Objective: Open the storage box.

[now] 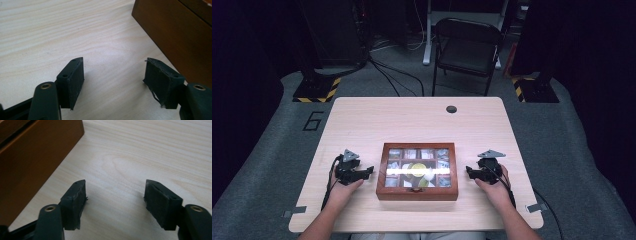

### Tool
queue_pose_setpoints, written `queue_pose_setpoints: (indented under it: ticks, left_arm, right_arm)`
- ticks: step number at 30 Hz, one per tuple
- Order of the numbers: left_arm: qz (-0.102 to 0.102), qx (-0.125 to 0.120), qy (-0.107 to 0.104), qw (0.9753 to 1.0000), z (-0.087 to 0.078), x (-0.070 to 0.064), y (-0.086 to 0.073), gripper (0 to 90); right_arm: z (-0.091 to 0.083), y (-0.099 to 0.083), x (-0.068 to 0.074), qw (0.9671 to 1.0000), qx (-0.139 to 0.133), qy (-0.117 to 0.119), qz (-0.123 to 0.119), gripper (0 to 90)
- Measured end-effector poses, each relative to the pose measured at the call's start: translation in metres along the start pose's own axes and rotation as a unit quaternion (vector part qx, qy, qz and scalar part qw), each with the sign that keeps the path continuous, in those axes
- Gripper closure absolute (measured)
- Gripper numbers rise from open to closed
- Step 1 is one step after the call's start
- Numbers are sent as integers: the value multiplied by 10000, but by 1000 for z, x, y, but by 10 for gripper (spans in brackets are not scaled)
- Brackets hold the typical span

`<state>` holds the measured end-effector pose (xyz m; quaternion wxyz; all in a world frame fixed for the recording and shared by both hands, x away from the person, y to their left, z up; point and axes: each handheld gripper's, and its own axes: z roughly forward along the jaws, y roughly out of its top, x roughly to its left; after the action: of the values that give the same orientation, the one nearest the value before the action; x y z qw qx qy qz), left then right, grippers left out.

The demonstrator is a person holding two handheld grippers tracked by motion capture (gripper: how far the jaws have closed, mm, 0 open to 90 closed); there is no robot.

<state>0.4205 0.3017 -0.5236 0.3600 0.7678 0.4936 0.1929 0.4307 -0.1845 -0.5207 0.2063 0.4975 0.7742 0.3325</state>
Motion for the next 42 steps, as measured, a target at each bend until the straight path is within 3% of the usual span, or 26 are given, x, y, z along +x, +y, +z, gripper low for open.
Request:
queue_pose_setpoints:
  ticks: [10,14,22,28,33,42]
  left_arm:
    - [-182,-104,-151,9997,-18,-4,4,351]
    - [-149,-106,-172,9997,-22,-6,5,354]
    - [-139,-153,-257,9995,-33,-13,14,359]
    - [-448,-280,-483,9974,-42,-13,28,359]
    - [-441,-234,-506,9975,-47,-14,33,366]
    - [-228,-266,-538,9979,-59,-22,32,376]
  right_arm:
    - [-16,2,7,9995,-149,229,-136,387]
    - [-22,4,11,9991,-180,259,-267,387]
    - [-35,11,17,9981,-251,512,-213,384]
    - [-47,24,22,9972,-238,649,-268,382]
    - [-56,32,26,9966,-266,738,-254,381]
    - [-67,39,32,9955,-342,845,-262,384]
